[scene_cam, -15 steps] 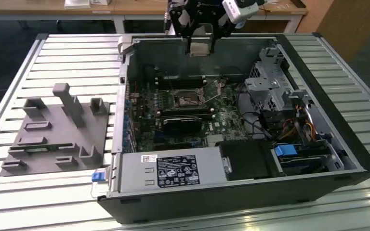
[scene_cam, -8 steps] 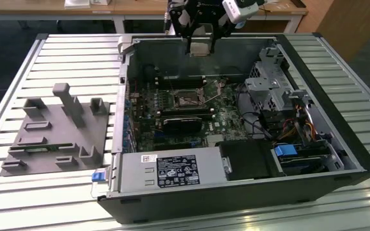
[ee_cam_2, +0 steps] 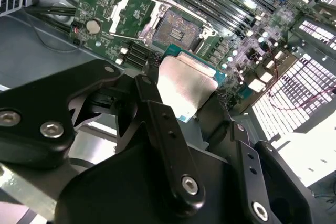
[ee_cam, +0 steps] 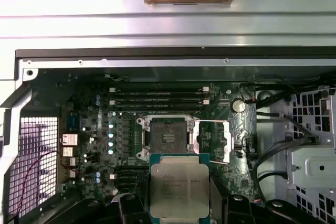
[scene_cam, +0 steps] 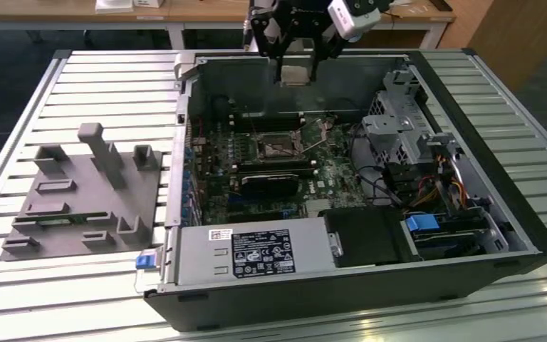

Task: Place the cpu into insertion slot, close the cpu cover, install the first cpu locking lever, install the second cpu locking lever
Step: 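Place the cpu into insertion slot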

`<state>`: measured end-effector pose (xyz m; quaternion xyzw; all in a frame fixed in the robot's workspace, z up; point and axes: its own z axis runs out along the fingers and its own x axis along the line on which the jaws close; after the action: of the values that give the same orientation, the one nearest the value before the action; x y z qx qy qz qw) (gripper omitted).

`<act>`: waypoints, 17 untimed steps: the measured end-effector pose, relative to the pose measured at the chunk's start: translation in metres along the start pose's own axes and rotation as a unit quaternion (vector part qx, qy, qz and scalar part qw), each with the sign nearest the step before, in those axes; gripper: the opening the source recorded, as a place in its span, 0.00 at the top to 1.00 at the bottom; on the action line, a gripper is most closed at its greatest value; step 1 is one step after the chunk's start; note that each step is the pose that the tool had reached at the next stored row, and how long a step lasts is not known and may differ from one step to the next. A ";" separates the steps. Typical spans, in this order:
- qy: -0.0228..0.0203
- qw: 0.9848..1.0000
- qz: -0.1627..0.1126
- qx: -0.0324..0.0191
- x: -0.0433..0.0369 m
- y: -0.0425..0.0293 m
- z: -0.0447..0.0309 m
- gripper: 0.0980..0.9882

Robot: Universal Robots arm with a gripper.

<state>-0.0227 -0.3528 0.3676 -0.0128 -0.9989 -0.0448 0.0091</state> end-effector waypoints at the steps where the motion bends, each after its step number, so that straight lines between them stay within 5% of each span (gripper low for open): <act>1: 0.000 1.000 0.000 0.000 0.0000 -0.0002 0.0018 0.50; 17: 0.000 1.000 0.000 0.000 0.0000 -0.0028 0.0309 0.50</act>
<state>-0.0233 -0.3528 0.3366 -0.0128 -0.9989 -0.0448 0.0089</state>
